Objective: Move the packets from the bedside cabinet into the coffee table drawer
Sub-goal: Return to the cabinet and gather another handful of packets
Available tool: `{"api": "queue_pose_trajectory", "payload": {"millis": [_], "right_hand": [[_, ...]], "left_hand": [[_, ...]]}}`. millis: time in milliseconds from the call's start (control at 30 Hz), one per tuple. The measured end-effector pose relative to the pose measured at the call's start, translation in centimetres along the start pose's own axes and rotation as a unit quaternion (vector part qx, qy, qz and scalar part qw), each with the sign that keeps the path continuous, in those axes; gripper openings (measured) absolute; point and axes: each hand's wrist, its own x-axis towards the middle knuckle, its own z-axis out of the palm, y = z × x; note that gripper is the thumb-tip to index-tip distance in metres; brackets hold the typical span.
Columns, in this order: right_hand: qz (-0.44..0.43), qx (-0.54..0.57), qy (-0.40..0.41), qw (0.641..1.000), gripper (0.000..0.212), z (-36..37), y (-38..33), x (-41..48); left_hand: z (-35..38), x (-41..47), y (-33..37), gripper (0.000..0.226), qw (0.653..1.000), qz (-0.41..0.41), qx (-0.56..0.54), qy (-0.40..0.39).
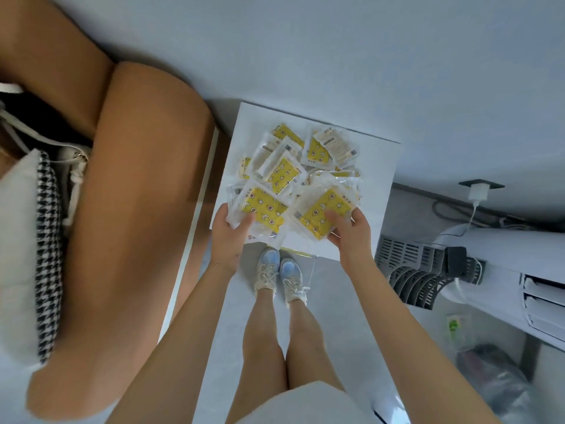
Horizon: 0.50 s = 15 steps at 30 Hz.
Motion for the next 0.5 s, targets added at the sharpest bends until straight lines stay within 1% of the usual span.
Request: {"api": "queue_pose_trajectory", "payload": {"millis": [33, 133, 167, 200, 300, 367, 400, 433, 467, 500], "right_hand": [[-0.001, -0.016, -0.006, 1.000, 0.019, 0.3, -0.6, -0.5], [-0.005, -0.076, -0.015, 0.997, 0.045, 1.4, -2.4, -2.3], [-0.012, -0.097, -0.024, 0.995, 0.047, 1.9, -3.0, -3.1], [-0.023, -0.116, -0.036, 0.992, 0.045, 2.3, -3.6, -3.8], [-0.053, -0.165, -0.075, 0.982, 0.027, 4.5, -5.2, -6.3], [-0.068, -0.199, -0.106, 0.972, 0.026, 6.5, -5.9, -8.1], [-0.072, -0.215, -0.122, 0.966, 0.034, 7.6, -5.9, -9.1], [-0.074, -0.234, -0.140, 0.959, 0.049, 8.8, -5.9, -10.2], [-0.078, -0.250, -0.158, 0.952, 0.058, 10.0, -5.6, -11.4], [-0.086, -0.263, -0.179, 0.944, 0.056, 11.3, -5.3, -12.6]], "left_hand": [[-0.7, -0.7, 0.4, 0.028, 1.000, 0.003, -0.018, 0.003], [-2.8, -3.2, 1.3, 0.035, 0.999, 0.001, -0.039, 0.033], [-3.4, -4.2, 1.7, 0.035, 0.998, -0.005, -0.045, 0.049], [-4.2, -5.1, 2.0, 0.033, 0.997, -0.011, -0.051, 0.062], [-7.3, -7.8, 2.8, 0.031, 0.992, -0.023, -0.075, 0.102], [-9.9, -9.7, 3.3, 0.031, 0.985, -0.023, -0.102, 0.135], [-11.2, -10.7, 3.4, 0.031, 0.981, -0.022, -0.118, 0.150], [-12.4, -11.8, 3.4, 0.031, 0.977, -0.021, -0.136, 0.164], [-13.7, -12.9, 3.4, 0.030, 0.972, -0.018, -0.155, 0.178], [-14.9, -14.1, 3.4, 0.028, 0.966, -0.014, -0.174, 0.192]]}}
